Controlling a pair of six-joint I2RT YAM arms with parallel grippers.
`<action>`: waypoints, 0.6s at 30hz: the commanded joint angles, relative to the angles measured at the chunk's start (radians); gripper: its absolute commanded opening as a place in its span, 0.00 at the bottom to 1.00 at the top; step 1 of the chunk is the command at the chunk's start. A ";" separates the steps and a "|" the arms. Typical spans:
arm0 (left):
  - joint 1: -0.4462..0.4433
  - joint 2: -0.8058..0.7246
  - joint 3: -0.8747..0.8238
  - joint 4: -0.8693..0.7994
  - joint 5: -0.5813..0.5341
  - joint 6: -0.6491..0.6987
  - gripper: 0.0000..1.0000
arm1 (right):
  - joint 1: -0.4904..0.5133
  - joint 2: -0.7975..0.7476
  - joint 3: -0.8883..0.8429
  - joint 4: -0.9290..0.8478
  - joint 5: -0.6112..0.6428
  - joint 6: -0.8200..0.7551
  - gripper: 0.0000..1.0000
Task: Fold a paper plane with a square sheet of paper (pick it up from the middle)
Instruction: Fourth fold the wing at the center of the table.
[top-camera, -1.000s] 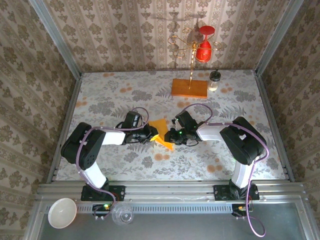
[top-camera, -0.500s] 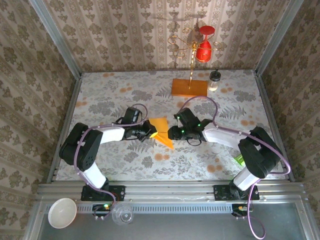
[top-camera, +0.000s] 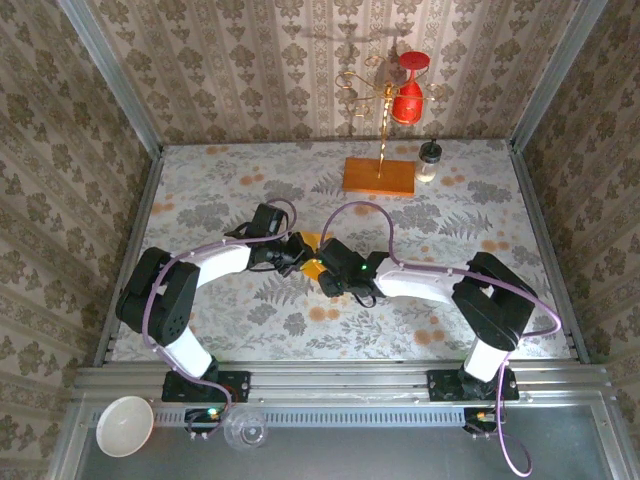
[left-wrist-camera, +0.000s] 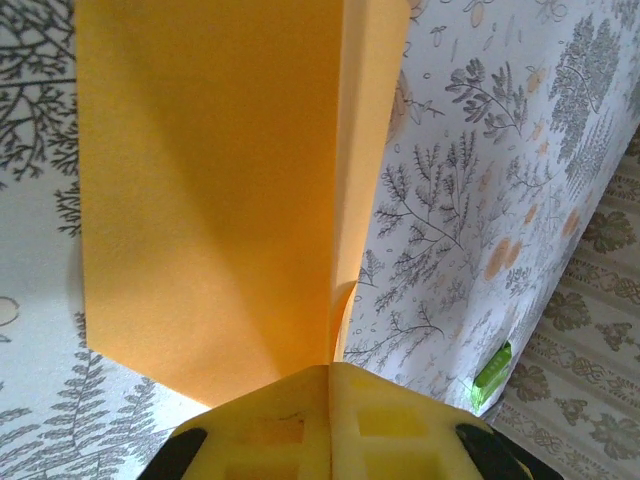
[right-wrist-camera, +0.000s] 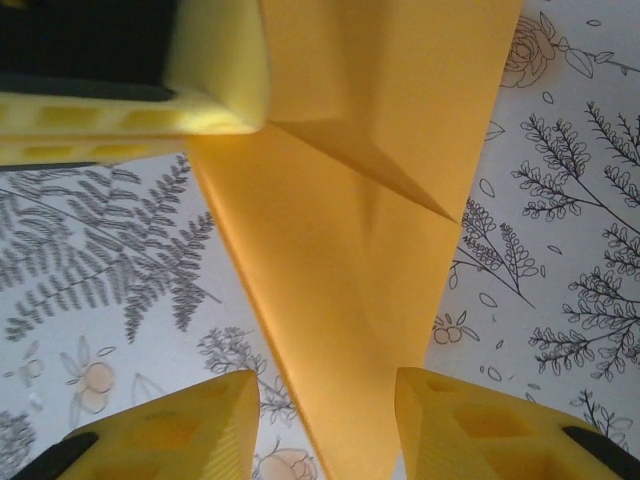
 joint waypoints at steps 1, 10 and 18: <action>-0.007 0.003 0.027 -0.041 -0.005 -0.015 0.09 | 0.010 0.031 0.028 0.006 0.060 -0.035 0.42; -0.012 0.010 0.021 -0.031 -0.004 -0.029 0.09 | 0.026 0.088 0.043 0.042 0.115 -0.032 0.40; -0.013 0.014 0.016 -0.031 -0.003 -0.032 0.09 | 0.035 0.103 0.050 0.058 0.134 -0.039 0.36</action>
